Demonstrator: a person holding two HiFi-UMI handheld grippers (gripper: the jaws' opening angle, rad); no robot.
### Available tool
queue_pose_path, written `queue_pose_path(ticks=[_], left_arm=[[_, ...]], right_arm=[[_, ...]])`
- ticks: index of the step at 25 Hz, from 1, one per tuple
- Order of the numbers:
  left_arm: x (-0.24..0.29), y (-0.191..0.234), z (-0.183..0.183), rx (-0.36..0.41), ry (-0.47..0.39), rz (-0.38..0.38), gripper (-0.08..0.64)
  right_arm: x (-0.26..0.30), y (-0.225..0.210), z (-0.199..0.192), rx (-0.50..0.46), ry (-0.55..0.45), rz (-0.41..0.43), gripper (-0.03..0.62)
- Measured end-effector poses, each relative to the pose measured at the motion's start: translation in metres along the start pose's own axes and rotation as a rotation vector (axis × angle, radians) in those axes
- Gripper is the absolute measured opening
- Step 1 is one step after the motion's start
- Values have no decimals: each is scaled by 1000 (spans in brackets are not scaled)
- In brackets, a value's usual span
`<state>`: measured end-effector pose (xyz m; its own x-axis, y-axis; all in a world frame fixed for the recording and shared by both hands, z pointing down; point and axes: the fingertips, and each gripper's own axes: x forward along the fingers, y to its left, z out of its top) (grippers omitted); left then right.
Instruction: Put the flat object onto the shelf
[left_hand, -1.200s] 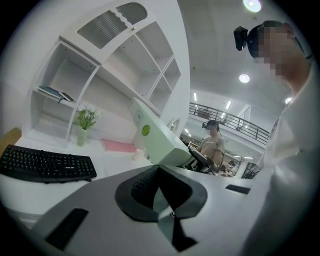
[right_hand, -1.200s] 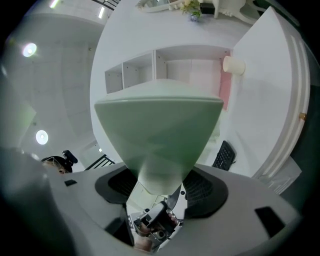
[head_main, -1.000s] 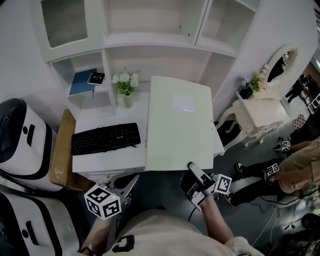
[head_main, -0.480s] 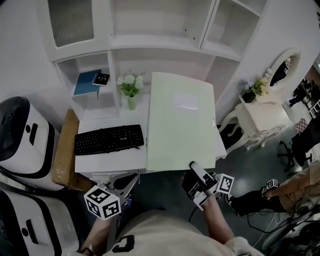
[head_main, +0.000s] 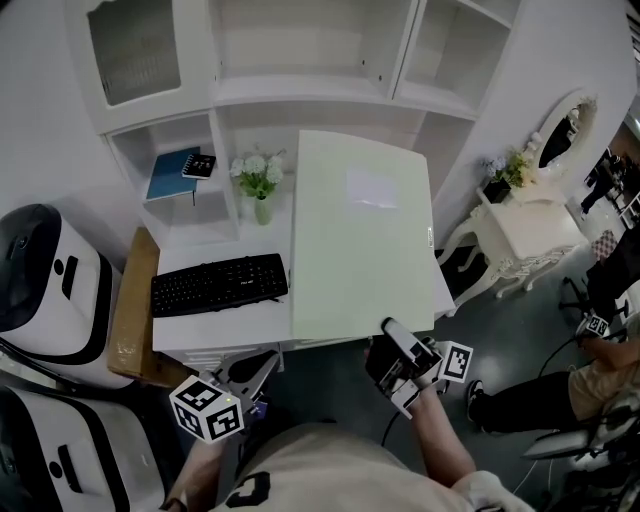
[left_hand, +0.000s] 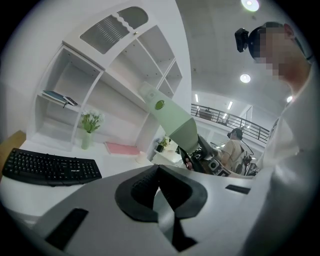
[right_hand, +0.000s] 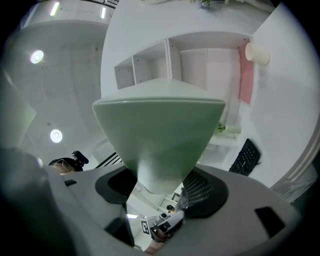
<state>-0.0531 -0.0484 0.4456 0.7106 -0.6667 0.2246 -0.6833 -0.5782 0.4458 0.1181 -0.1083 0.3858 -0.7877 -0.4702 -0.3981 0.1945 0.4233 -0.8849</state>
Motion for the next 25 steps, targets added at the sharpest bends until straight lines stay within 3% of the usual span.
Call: queue_pose_path(ticks=[25], left_arm=[[-4, 9, 4, -15, -24, 3, 14]], right_arm=[[34, 16, 11, -39, 54, 23, 295]])
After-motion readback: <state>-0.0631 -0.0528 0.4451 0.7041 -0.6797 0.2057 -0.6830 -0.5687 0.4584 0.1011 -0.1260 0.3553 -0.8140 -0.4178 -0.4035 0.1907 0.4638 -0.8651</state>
